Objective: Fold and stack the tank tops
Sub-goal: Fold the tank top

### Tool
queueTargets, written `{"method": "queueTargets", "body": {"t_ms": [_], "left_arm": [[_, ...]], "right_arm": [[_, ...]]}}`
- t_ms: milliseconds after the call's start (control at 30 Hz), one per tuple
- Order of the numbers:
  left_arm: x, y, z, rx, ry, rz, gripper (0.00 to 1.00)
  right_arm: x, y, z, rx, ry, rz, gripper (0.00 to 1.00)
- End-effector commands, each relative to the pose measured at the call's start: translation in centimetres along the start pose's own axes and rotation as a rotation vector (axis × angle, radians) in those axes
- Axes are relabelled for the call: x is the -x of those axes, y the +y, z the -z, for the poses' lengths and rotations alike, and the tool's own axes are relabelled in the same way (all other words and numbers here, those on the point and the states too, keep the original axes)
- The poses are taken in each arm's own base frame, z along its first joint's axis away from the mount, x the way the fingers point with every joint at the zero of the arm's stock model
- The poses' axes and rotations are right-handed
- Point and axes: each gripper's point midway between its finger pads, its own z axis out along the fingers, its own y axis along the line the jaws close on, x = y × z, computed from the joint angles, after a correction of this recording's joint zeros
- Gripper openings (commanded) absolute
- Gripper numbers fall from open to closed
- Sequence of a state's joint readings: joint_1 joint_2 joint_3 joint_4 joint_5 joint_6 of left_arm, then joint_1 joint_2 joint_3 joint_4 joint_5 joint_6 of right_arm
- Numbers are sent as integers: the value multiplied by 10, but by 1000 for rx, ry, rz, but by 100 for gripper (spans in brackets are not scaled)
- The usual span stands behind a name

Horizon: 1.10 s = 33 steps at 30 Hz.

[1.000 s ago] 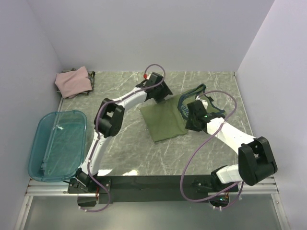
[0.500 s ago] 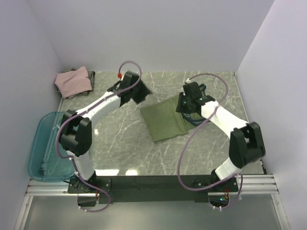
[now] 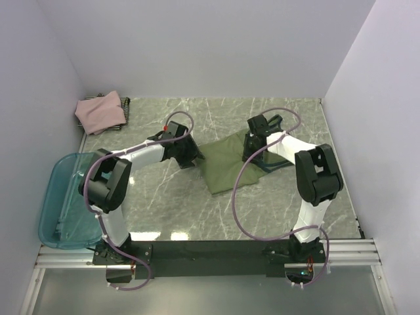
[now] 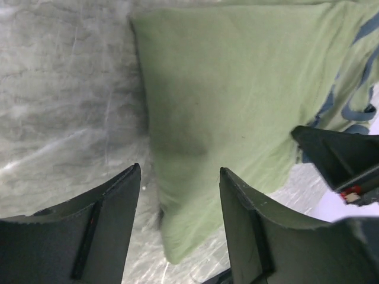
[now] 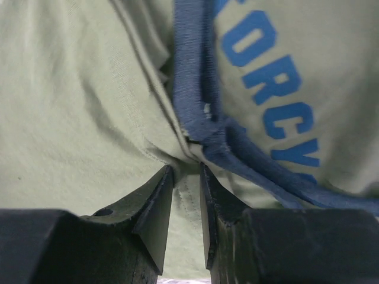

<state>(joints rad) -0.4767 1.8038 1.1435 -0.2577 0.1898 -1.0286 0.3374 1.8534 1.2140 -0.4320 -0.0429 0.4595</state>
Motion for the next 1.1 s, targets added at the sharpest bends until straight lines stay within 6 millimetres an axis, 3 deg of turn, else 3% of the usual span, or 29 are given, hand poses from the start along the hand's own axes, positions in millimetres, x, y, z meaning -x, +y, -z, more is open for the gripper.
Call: {"method": "queueTargets", "body": {"t_ms": [0,200,333,400,433,500,533,667,767,933,1067], "left_arm": [[-5,6,-12,5,30,-34,62],[2,36,-36,117,34,-14,63],[9,40,-43,131,14,0,64],[10,42,-47,140,16,5,63],[9,42,-49,145,17,9,63],[12,45,-53,162,12,19,62],[10,50,-55,180,16,26,62],[13,55,-57,210,5,42,59],[14,59,-58,220,-6,53,58],[10,67,-63,227,7,63,57],[12,69,-66,226,7,72,55]], "right_arm": [[17,-10,3,-34,-47,-39,31],[29,-10,23,-62,-113,-56,32],[32,11,59,-49,-196,-6,32],[25,20,69,-58,-223,29,33],[13,43,77,-22,-232,84,33],[-5,61,82,-13,-231,143,34],[-23,81,83,12,-217,199,33],[-70,123,83,47,-194,338,35],[-94,138,76,27,-188,426,38],[-112,140,56,-39,-207,508,40],[-121,124,40,-157,-207,556,40]]}}
